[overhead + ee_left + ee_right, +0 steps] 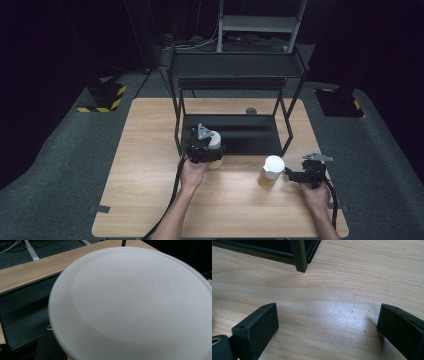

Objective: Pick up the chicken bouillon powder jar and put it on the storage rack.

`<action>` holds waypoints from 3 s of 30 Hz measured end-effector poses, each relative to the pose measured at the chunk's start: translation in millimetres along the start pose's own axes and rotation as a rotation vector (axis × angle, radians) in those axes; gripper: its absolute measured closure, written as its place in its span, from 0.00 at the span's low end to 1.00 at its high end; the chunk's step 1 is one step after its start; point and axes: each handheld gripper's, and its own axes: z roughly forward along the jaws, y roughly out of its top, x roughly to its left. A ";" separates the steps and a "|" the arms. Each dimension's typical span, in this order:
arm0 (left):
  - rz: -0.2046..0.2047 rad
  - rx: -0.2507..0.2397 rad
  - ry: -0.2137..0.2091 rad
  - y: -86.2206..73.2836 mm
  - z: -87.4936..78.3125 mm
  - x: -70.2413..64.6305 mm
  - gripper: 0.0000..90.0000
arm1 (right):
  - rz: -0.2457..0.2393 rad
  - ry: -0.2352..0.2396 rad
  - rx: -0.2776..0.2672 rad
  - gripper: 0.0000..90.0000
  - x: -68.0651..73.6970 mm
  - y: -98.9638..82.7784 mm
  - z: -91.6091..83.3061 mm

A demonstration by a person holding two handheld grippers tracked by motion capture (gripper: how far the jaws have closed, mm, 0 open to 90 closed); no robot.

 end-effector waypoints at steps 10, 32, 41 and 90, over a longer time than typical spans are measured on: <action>0.002 0.014 -0.044 44.2 -18.9 8.8 0.39 | -0.002 0.000 0.000 0.03 -0.1 0.0 0.0; 0.055 0.026 -0.111 143.4 -50.0 21.1 0.39 | -0.002 -0.001 0.000 0.03 0.2 -0.1 -0.1; 0.060 0.001 -0.091 188.4 -71.4 22.7 0.39 | 0.000 0.000 -0.001 0.03 0.1 -0.2 -0.1; -0.059 -0.071 0.234 268.5 -35.3 19.6 0.39 | -0.001 0.000 -0.001 0.03 0.0 -0.3 0.0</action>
